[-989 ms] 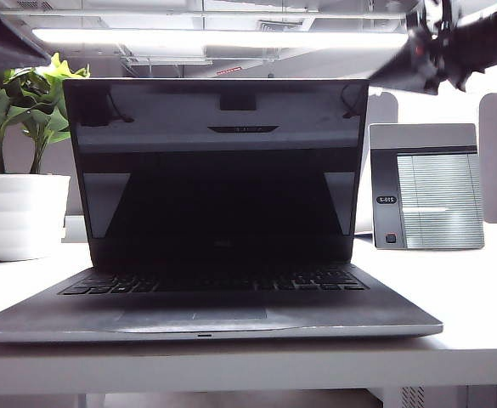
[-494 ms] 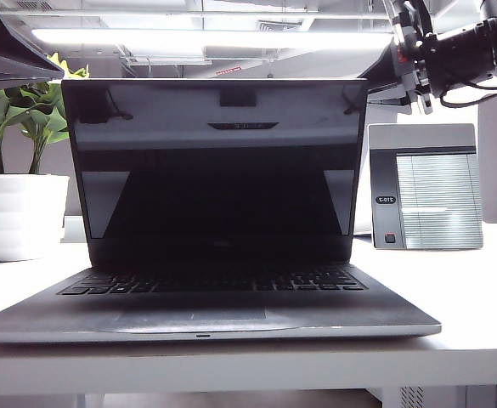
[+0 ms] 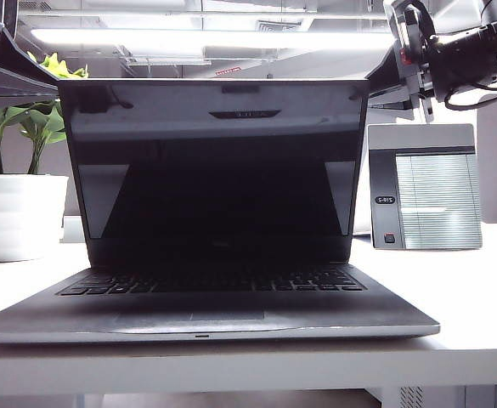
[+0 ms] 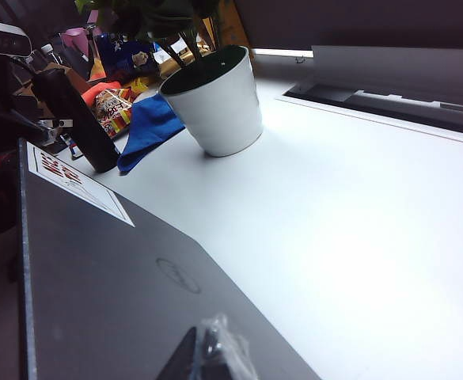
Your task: Close the laptop lid.
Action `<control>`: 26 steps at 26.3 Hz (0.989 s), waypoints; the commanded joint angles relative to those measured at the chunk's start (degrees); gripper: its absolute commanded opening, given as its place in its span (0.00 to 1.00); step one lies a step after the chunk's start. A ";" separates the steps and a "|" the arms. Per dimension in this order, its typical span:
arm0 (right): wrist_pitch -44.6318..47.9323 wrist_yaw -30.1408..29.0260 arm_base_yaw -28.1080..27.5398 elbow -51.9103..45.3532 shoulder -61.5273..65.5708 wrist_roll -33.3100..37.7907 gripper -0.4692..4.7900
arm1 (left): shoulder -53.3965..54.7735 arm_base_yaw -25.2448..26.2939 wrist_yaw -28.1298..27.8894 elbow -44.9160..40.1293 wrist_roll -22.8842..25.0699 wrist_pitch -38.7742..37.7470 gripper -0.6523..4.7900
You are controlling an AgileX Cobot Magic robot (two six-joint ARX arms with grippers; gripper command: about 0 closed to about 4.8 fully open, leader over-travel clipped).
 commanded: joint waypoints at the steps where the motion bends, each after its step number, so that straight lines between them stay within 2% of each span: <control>1: -1.70 -3.67 0.61 0.04 -0.17 0.04 0.09 | -0.17 0.07 2.34 0.09 0.63 -2.08 0.11; 3: -2.73 -4.66 0.61 0.04 -0.17 0.04 0.09 | -0.17 0.07 4.20 0.09 1.16 -3.69 0.11; 8: -4.46 -6.40 0.61 0.07 -0.22 0.07 0.09 | -0.17 0.07 4.59 0.09 3.45 -8.59 0.11; 17: -17.27 -6.62 0.61 0.04 -0.26 -2.12 0.09 | -0.17 0.07 4.66 0.09 6.05 -15.28 0.11; 24: -32.96 -4.96 0.61 0.04 -0.26 -13.29 0.09 | -0.17 -0.02 4.26 0.09 12.68 -24.96 0.11; 26: -37.07 -4.37 0.61 0.02 -0.26 -16.63 0.09 | -0.17 -0.72 1.44 0.09 13.79 -27.47 0.11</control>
